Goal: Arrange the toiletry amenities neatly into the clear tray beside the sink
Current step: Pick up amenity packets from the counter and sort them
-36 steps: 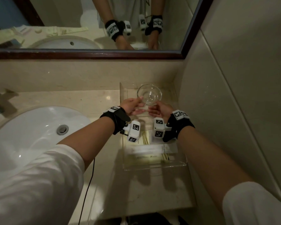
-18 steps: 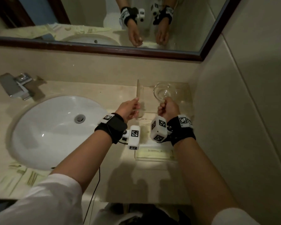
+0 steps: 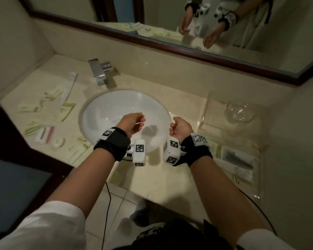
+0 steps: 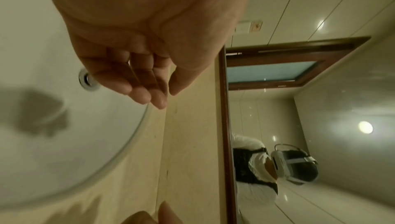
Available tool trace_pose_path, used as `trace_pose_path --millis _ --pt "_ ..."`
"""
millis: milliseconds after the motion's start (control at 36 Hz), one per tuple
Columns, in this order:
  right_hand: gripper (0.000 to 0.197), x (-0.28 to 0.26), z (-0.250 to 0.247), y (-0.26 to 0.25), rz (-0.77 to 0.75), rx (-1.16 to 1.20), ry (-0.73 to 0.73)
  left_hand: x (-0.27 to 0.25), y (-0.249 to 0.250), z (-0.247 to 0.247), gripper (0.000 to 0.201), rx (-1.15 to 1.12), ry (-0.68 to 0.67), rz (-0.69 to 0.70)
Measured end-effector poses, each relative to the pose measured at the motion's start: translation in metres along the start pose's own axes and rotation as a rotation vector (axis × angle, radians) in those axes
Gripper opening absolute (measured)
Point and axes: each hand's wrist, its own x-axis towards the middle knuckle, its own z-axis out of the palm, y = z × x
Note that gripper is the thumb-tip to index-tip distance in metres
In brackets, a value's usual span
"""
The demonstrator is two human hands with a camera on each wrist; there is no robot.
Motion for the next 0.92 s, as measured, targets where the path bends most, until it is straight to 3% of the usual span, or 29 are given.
trace_pose_path --millis 222,528,778,861,917 --pt "0.023 -0.011 0.058 0.05 0.025 -0.318 -0.116 -0.015 -0.01 -0.084 0.013 0.016 0.179 -0.019" --pt "0.019 -0.016 0.096 0.105 0.121 -0.669 -0.224 -0.019 -0.041 -0.16 0.018 0.04 0.363 -0.098" --pt "0.022 -0.009 0.11 0.13 0.064 -1.097 -0.282 -0.012 -0.063 -0.204 0.011 0.316 0.388 -0.139" --pt "0.027 -0.004 0.116 0.14 -0.019 -1.329 -0.28 -0.012 -0.069 -0.217 0.027 0.397 0.363 -0.135" --pt "0.032 -0.003 0.121 0.146 -0.064 -1.471 -0.291 -0.01 -0.073 -0.222 0.027 0.46 0.359 -0.128"
